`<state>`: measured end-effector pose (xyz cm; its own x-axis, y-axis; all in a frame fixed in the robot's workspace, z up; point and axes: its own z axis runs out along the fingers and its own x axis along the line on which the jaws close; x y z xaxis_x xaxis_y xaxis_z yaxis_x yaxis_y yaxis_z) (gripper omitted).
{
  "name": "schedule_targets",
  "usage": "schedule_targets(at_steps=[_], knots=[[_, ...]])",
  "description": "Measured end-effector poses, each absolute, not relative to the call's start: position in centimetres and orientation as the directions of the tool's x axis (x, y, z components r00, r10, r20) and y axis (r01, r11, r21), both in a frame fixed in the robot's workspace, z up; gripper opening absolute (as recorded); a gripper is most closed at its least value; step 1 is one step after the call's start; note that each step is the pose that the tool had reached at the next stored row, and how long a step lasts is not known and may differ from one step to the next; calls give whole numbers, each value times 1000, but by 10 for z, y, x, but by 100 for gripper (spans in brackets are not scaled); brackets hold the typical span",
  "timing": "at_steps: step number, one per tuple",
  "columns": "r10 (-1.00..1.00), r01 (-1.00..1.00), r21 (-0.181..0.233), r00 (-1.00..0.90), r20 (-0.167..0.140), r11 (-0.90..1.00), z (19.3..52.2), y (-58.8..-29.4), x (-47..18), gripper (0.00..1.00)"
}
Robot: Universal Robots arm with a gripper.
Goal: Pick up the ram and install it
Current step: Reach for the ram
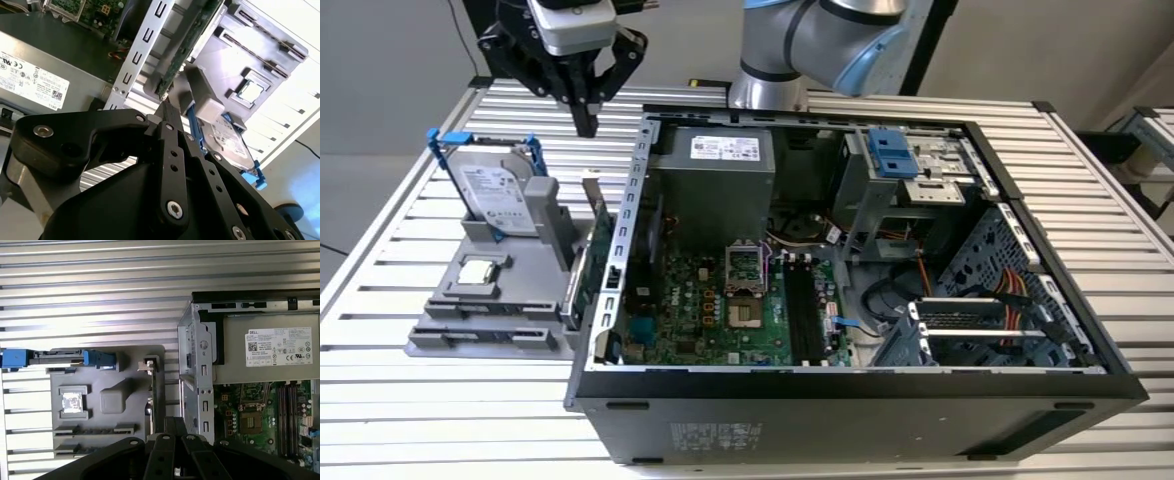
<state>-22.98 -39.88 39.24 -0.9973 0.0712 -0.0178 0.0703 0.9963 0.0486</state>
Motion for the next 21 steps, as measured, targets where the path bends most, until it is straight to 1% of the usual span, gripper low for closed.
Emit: schedule_targets(at_steps=[21], knots=[[71,70,49,-997,-16,996,392,-399,-254,0]])
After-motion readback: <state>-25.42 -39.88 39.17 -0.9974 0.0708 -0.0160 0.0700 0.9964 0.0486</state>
